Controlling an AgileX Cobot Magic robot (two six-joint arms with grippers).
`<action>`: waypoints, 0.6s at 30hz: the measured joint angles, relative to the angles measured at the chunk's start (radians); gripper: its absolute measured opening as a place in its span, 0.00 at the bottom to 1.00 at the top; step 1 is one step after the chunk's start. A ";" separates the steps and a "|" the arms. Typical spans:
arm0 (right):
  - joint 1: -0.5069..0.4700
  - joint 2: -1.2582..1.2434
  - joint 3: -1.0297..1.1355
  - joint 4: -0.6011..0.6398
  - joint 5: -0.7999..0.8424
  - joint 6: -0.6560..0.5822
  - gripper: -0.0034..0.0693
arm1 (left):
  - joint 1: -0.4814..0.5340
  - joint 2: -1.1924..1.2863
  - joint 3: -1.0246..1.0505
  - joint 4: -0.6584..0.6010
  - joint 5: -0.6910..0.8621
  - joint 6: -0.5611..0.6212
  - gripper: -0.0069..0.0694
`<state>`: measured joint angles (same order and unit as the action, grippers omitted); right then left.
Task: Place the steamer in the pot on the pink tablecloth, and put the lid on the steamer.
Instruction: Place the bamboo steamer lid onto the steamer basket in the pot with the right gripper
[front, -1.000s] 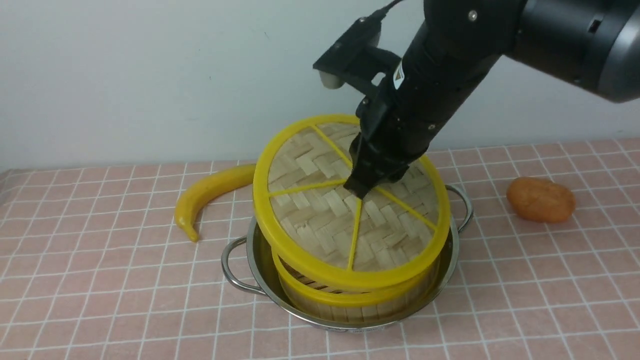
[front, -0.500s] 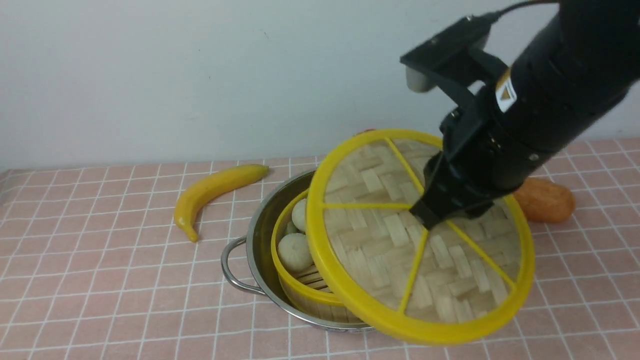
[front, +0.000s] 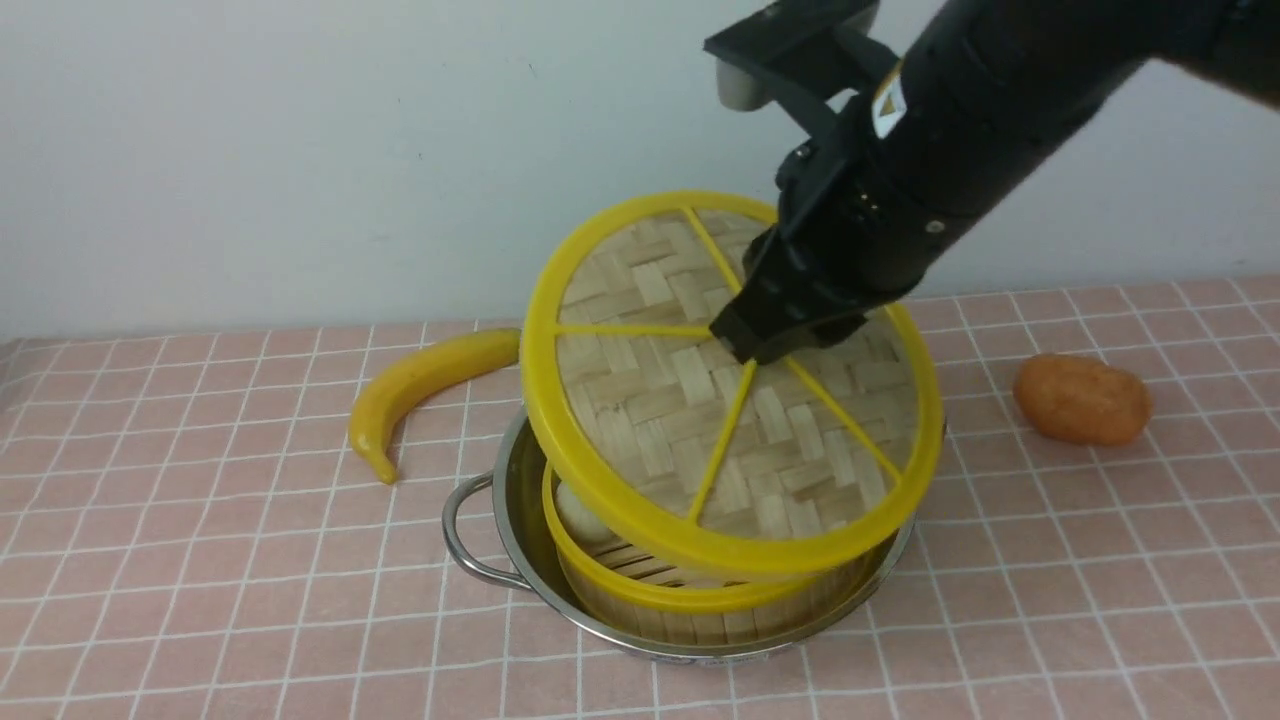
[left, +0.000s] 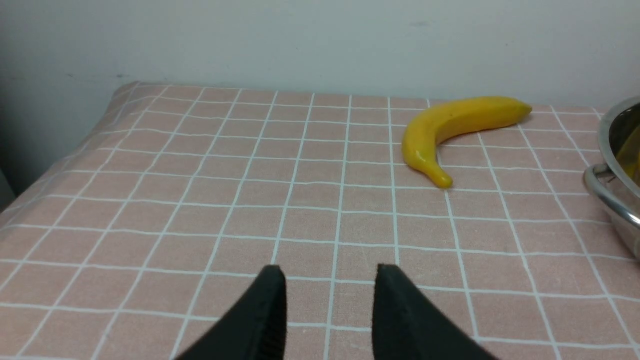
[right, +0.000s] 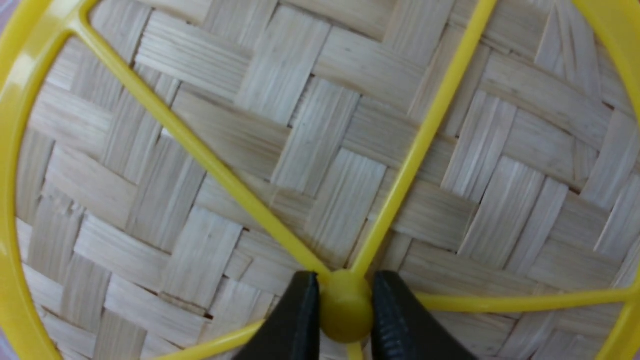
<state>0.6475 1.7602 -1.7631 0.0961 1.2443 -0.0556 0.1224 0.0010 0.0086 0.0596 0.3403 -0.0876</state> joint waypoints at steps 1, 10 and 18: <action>0.000 0.037 -0.032 0.004 0.000 0.000 0.25 | 0.000 0.000 0.000 0.000 0.000 0.000 0.41; 0.000 0.175 -0.097 0.012 -0.008 0.004 0.25 | 0.000 0.000 0.000 0.000 0.000 0.000 0.41; 0.000 0.181 -0.097 -0.056 -0.008 0.010 0.25 | 0.000 -0.001 0.000 0.000 0.000 0.000 0.41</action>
<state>0.6475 1.9407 -1.8596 0.0405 1.2363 -0.0454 0.1224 -0.0003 0.0086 0.0596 0.3403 -0.0876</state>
